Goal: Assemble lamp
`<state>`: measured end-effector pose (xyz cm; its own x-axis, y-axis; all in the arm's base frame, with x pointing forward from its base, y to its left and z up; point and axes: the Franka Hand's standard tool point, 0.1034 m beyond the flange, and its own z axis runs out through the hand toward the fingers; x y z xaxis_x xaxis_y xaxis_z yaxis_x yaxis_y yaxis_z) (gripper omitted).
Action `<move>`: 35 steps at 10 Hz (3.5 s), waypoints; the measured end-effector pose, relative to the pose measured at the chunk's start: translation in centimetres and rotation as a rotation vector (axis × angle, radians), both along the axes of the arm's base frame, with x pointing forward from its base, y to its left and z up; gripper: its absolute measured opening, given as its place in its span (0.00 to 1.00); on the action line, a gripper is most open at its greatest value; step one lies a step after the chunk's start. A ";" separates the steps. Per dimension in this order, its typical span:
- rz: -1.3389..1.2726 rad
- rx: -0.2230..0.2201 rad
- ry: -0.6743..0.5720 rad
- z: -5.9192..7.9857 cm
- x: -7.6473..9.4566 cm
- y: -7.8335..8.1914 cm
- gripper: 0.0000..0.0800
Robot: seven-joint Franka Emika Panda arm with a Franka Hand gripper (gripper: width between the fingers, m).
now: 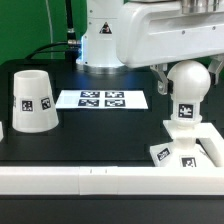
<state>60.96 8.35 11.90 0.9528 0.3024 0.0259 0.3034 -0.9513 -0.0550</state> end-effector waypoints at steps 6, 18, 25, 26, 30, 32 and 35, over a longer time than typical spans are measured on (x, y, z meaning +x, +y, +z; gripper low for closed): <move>-0.647 0.026 0.052 -0.1 -0.2 0.9 0.72; -1.016 0.050 0.088 0.0 -0.2 1.6 0.87; -0.340 0.013 0.004 -0.3 0.0 0.8 0.87; -0.230 0.008 -0.030 -0.3 0.3 0.7 0.87; 0.126 -0.029 -0.058 -0.2 0.4 1.0 0.87; 0.307 -0.048 -0.052 -0.4 0.0 1.4 0.87; 0.581 -0.069 -0.055 -0.5 -0.1 1.6 0.87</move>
Offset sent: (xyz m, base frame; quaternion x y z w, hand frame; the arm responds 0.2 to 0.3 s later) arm -0.0008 0.0001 0.0003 -0.0006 -0.0093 0.2825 0.9592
